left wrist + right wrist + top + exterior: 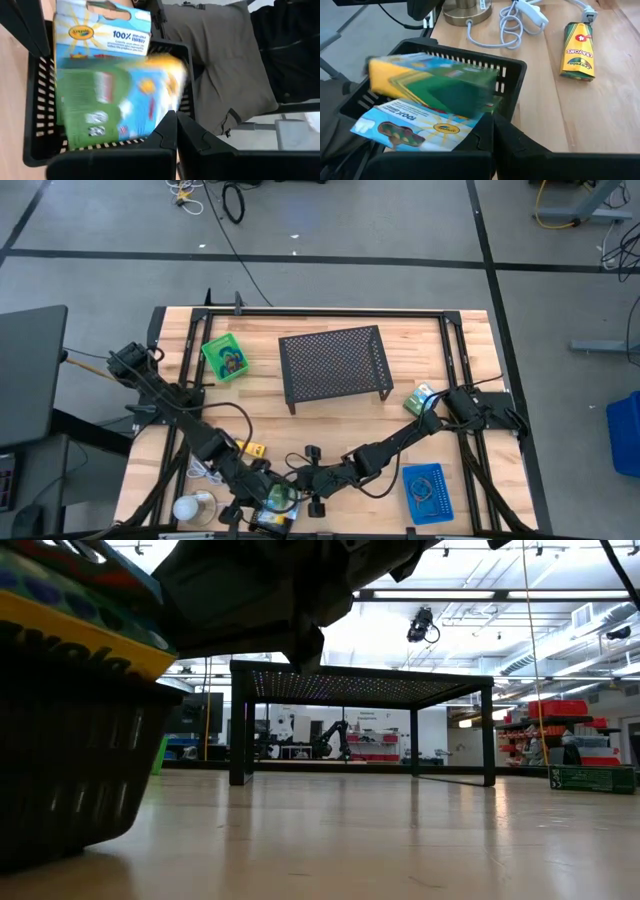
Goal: Pick & Place Office Desk Supplies
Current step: Adjust the yellow crayon box in the black bin, then put the yellow crayon box into the black bin
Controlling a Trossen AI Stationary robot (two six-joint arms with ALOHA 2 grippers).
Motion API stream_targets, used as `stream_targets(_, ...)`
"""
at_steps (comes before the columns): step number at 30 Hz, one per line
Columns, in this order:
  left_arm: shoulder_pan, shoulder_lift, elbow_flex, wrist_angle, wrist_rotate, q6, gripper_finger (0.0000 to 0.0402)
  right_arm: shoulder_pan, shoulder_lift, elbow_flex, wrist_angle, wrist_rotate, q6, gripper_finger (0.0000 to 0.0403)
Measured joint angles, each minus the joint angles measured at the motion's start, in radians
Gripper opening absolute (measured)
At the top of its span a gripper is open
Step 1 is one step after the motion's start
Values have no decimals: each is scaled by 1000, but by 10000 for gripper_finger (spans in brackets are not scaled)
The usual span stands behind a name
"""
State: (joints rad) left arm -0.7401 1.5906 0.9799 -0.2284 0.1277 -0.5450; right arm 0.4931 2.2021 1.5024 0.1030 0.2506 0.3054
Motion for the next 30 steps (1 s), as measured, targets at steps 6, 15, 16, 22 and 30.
stream_targets(6,17,0,6,-22,3,6,1,-4,0,0,-1,-2,-2,0)
stream_targets(15,6,0,3,-101,-119,93,1,39,0,28,-38,141,-105,0)
stream_targets(16,-1,0,0,-102,-155,123,1,49,0,45,-54,166,-128,0)
stream_targets(22,-60,-1,-28,-114,-382,163,1,105,0,188,-258,264,-175,0)
stream_targets(30,-167,-59,-118,-109,-704,41,1,106,0,239,-390,322,-191,12)
